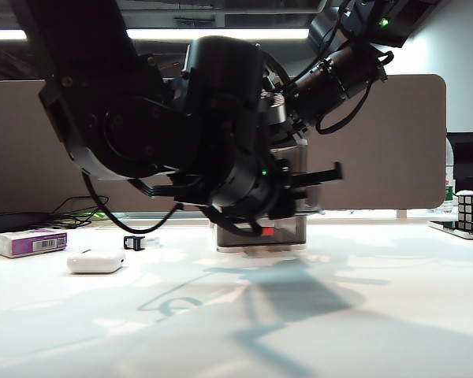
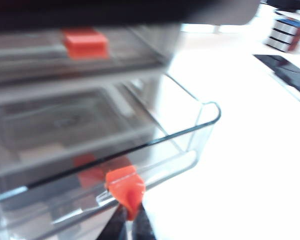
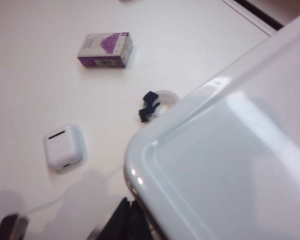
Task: Open the second layer of the drawer on the table, pick up the earphone case on the table and put it in, and finally close the drawer.
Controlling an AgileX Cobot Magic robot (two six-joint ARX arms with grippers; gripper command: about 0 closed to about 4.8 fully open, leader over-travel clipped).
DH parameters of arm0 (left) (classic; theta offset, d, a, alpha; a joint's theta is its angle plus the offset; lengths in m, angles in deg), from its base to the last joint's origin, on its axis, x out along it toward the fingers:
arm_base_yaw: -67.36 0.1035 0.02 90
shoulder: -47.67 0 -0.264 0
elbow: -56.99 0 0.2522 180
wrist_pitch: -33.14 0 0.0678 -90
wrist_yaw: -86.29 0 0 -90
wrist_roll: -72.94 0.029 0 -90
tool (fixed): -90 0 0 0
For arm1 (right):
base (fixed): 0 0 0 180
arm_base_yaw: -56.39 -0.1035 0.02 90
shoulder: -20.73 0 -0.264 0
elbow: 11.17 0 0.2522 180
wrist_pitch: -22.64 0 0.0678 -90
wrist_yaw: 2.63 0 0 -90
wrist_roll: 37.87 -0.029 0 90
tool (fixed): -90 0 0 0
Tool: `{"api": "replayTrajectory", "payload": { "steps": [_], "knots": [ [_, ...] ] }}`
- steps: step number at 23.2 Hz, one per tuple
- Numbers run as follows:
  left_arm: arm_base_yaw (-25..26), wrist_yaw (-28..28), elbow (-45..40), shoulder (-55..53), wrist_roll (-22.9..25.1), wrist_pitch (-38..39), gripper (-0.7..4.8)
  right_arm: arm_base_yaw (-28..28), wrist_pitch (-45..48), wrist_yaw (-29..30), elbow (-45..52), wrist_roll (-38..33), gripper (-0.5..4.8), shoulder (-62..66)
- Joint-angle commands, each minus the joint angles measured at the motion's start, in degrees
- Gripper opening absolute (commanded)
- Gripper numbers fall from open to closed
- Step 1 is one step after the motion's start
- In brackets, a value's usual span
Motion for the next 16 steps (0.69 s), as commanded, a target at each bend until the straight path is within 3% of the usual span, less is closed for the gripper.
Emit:
{"api": "replayTrajectory", "payload": {
  "steps": [1,12,13,14,16],
  "knots": [
    [-1.53,0.50,-0.04,1.18,-0.24,1.68,-0.06,0.13,2.01,-2.08,-0.15,-0.04,-0.05,-0.04],
    [-2.67,-1.73,-0.85,2.16,-0.24,3.85,-0.05,0.15,1.97,-0.26,-0.15,-0.28,-0.05,-0.04],
    [-2.69,-1.70,-0.85,2.21,-0.26,5.11,0.11,0.15,1.97,-0.33,-0.15,-0.26,-0.05,-0.04],
    [-2.84,-1.55,-0.90,2.23,-0.26,6.32,0.89,0.15,1.95,-0.31,-0.15,-0.26,-0.05,-0.04],
    [-3.04,-1.51,-1.14,2.25,-0.33,7.13,1.53,0.15,1.95,-0.31,-0.15,-0.26,-0.05,-0.04]
  ]
}}
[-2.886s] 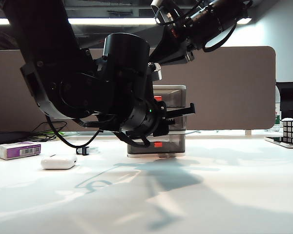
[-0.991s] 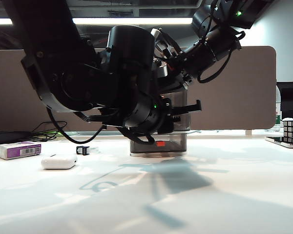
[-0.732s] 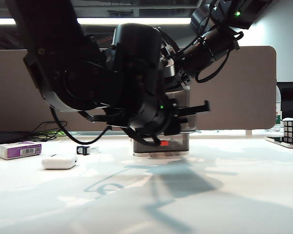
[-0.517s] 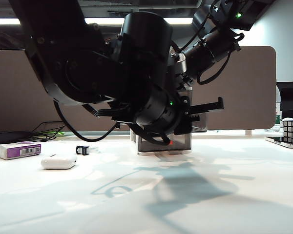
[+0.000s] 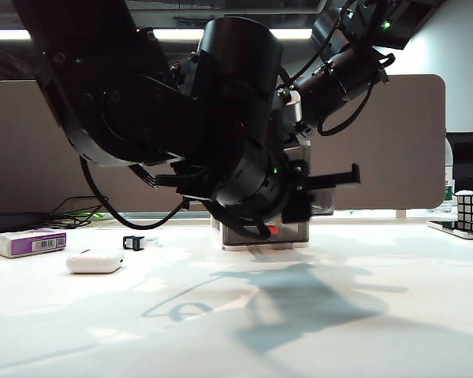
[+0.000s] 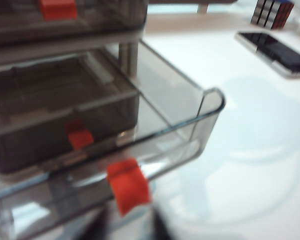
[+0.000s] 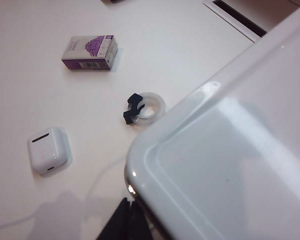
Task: Open the second layer of the drawer on the table, pick up the earphone case on the table and put it in, and finally close the drawer.
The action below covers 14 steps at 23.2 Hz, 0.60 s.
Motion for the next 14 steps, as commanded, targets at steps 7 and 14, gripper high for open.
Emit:
{"api": "replayTrajectory", "payload": {
  "steps": [7,14],
  "knots": [
    [-1.11,0.07,-5.09,3.85,-4.00,1.81,1.84,0.04,0.74,0.48,-0.15,-0.20,-0.05,-0.20],
    [-1.79,-5.35,-17.44,23.06,1.84,5.62,1.82,0.09,-0.70,0.50,-0.15,-0.22,-0.05,-0.22]
  ]
}}
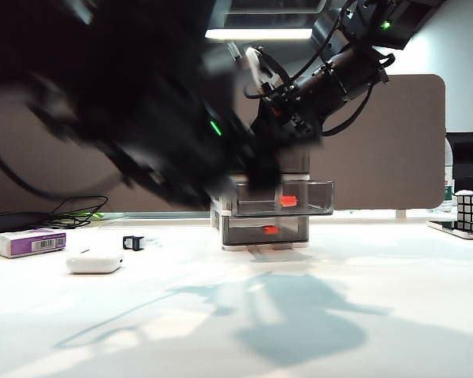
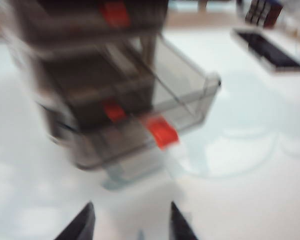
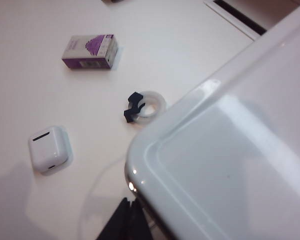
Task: Open the second layer of the drawer on the table, pick up the earphone case on the table and put it in, and finally close the drawer.
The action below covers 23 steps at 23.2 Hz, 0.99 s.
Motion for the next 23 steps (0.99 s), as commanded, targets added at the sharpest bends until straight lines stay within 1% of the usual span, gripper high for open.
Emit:
{"api": "replayTrajectory", "payload": {
  "steps": [1,3,5,6,7,8,9,10,13,14,15,18,19,21,22,23],
  "knots": [
    [1.31,-2.64,-3.02,6.86,5.38,3.39,1.82,0.04,-0.31,0.46,-0.15,-0.26,-0.05,-0.22],
    [3.96,-0.52,-4.11,11.23,6.43,8.31,1.82,0.02,-0.26,1.68,-0.15,-1.07,-0.05,-0.24],
    [7.74,5.49,-4.20,14.97,6.47,14.16,1.82,-0.02,-0.59,5.57,-0.17,-1.60,-0.05,-0.33],
    [12.35,10.62,-4.20,17.75,6.47,18.05,1.82,-0.04,-1.55,8.31,-0.17,-2.21,-0.05,-0.83],
    [16.76,13.79,-4.20,19.78,6.93,20.41,1.82,-0.52,-2.21,8.98,-0.15,-2.43,-0.05,-1.60],
    [19.71,16.17,-4.20,20.74,7.63,21.14,1.82,-0.85,-2.43,9.01,-0.15,-2.36,-0.05,-2.27],
    [24.83,21.70,-4.11,21.38,8.87,21.09,1.82,-0.92,-2.16,9.01,-0.17,-2.36,-0.05,-3.54],
    [27.54,24.63,-4.09,21.38,9.05,20.81,1.82,-1.20,-1.70,8.98,-0.20,-2.36,-0.05,-4.04],
    [36.98,36.15,-4.00,21.31,9.53,20.79,1.83,-1.29,-0.04,8.39,-0.24,-3.19,-0.05,-5.77],
    [39.32,39.23,-3.98,21.31,9.99,20.74,1.83,-1.29,0.39,8.37,-0.35,-4.00,-0.05,-5.86],
    [41.38,41.57,-3.89,21.31,11.15,20.72,1.83,-1.25,0.72,8.37,-0.44,-4.72,-0.05,-5.92],
    [47.06,48.41,-3.37,21.18,17.75,20.61,1.86,-1.14,0.17,8.33,-0.44,-4.72,-0.05,-5.95],
    [48.63,51.32,-2.97,20.79,20.15,20.61,1.96,-1.16,-0.04,8.35,-0.44,-4.85,-0.05,-5.95],
    [50.56,57.42,-2.47,20.20,23.21,20.94,2.47,-1.16,-0.31,8.22,-0.42,-5.29,-0.05,-5.95],
    [51.17,62.07,-2.38,19.43,27.30,21.35,2.91,-1.18,-0.35,8.11,-0.42,-5.57,-0.05,-5.95],
    [51.17,62.97,-2.38,19.10,29.53,21.84,3.11,-1.18,-0.48,8.07,-0.42,-5.60,-0.05,-5.95]
  ]
}}
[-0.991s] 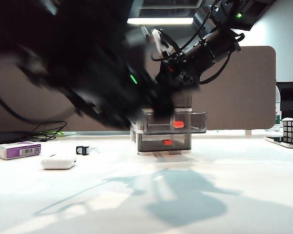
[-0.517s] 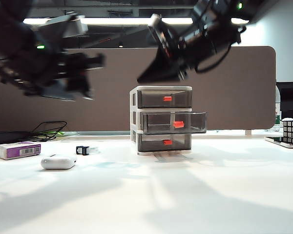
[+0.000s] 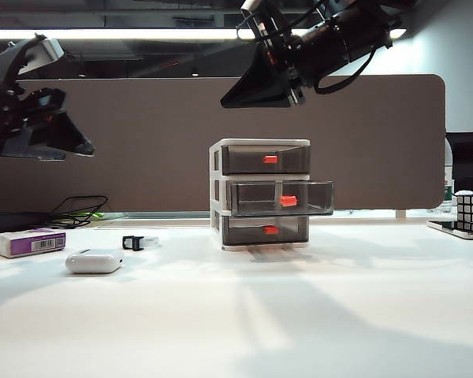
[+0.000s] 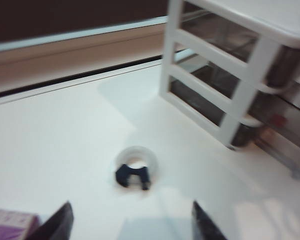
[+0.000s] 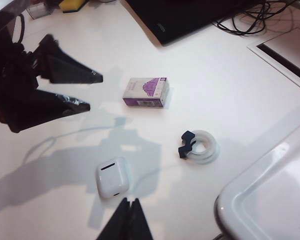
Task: Open the second layer of the drawer on the table, pick up the earphone case on the table and put it in, and finally close the drawer.
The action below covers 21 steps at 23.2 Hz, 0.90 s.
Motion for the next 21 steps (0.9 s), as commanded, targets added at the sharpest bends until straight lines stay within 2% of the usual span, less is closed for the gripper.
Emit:
{"api": "replayTrajectory", "payload": {
  "steps": [1,3,8,9,13,16,18,21],
  "knots": [
    [-0.22,6.69,-0.02,-1.31,12.52,2.69,3.15,-0.07,-0.20,-0.02,-0.26,-0.66,-0.05,-0.44],
    [-0.22,6.99,0.02,-2.08,18.69,5.66,3.13,-0.04,-0.70,-0.17,-0.26,-0.66,-0.05,-0.44],
    [0.48,8.28,0.07,-5.86,25.79,9.84,2.76,0.00,-1.88,-0.17,-0.24,-0.59,-0.05,-0.44],
    [0.83,10.88,0.11,-6.97,25.90,10.38,2.70,0.00,-2.43,-0.28,-0.22,-0.42,-0.05,-0.44],
    [2.25,13.16,1.09,-9.33,27.19,13.29,2.67,0.00,-2.97,-0.39,-0.22,-0.09,-0.05,-0.44],
    [4.26,18.75,1.88,-10.67,28.46,13.90,2.67,0.00,-3.78,-0.42,-0.22,0.79,-0.05,-0.44],
    [5.03,19.47,2.93,-11.96,29.33,14.40,2.67,0.00,-4.09,-0.37,-0.22,0.79,-0.05,-0.44],
    [6.01,20.39,6.19,-14.73,32.87,19.34,2.64,0.00,-4.76,-0.37,-0.22,1.22,-0.05,-0.44]
  ]
}}
